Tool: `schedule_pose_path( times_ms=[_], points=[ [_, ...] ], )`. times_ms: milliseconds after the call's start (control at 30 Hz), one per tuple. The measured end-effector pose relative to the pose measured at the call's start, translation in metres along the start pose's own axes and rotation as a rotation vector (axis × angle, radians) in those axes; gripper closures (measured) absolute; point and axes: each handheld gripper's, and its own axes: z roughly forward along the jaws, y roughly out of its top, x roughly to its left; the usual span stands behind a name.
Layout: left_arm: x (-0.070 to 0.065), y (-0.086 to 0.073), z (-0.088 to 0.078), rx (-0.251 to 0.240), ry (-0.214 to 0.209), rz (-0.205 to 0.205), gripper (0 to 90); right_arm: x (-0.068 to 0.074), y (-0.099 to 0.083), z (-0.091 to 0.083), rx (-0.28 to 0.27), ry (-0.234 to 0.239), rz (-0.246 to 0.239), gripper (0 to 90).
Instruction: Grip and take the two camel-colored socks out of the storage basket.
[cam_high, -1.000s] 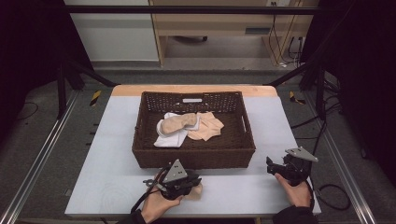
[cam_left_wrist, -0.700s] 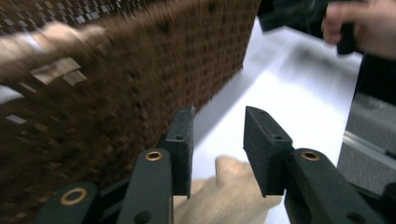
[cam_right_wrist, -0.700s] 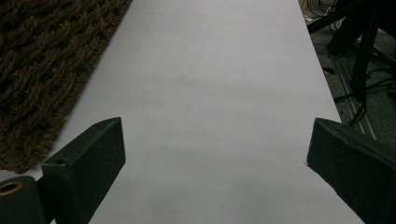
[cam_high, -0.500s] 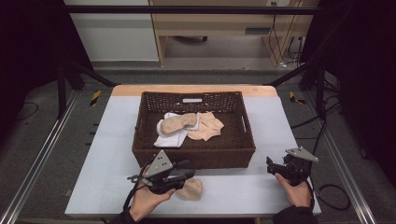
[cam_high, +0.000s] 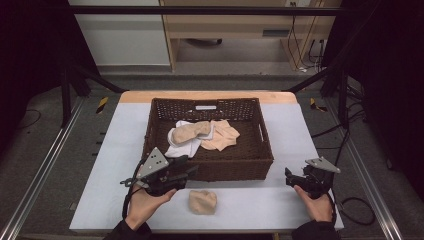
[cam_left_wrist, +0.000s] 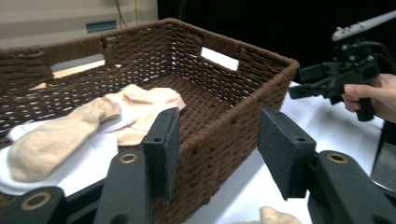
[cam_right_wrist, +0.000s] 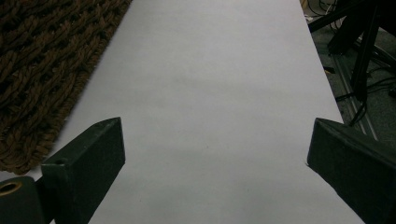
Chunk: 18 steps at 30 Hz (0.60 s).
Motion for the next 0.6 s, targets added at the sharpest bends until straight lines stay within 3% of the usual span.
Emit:
schedule_pose_path(
  times_ms=[167, 300, 500, 600],
  points=[
    [0.011, 0.009, 0.003, -0.01, 0.025, -0.01, 48.2, 0.001, 0.0, 0.001, 0.002, 0.0, 0.002, 4.4],
    [0.021, 0.023, 0.005, -0.044, 0.044, -0.02, 48.0, 0.0, 0.0, 0.001, 0.002, -0.002, 0.0, 4.2],
    [0.038, 0.046, 0.011, -0.045, 0.081, -0.027, 47.2, 0.0, 0.001, 0.001, 0.0, -0.003, 0.007, 4.1],
    [0.048, 0.055, 0.016, -0.051, 0.089, -0.052, 47.4, 0.001, 0.001, 0.001, -0.003, -0.004, 0.008, 4.0]
  ],
)
